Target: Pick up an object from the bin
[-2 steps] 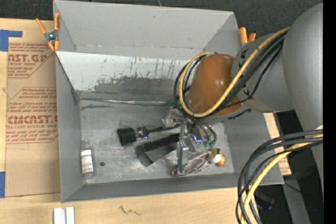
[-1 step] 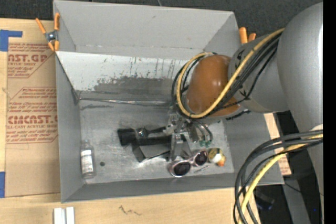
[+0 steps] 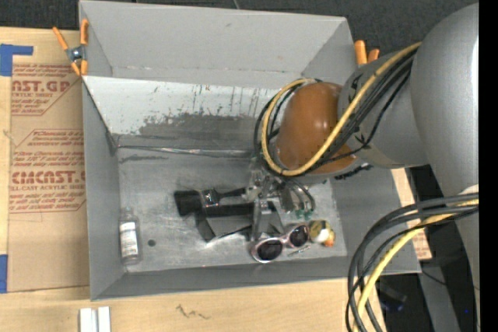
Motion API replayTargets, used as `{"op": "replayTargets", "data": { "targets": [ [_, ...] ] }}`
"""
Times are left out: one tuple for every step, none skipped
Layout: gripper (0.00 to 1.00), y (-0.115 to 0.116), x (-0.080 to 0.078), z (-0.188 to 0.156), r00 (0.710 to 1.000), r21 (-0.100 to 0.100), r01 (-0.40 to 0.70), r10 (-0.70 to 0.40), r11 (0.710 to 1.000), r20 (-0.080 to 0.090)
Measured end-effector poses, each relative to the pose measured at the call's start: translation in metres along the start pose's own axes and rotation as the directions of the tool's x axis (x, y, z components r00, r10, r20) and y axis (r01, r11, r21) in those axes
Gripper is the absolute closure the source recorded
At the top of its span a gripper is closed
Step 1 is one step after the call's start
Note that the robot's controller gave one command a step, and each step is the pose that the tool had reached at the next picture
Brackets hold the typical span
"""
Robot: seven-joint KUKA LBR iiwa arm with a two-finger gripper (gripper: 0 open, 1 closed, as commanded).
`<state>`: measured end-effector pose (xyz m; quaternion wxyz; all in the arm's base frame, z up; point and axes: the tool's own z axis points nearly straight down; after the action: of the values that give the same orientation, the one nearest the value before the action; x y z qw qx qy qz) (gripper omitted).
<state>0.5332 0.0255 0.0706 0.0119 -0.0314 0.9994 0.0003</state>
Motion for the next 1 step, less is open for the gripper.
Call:
{"op": "replayTargets", "data": {
  "targets": [
    [1.00, 0.0003, 0.0029, -0.0062, 1.000, 0.000, -0.001, 0.001, 1.000, -0.018]
  ]
}}
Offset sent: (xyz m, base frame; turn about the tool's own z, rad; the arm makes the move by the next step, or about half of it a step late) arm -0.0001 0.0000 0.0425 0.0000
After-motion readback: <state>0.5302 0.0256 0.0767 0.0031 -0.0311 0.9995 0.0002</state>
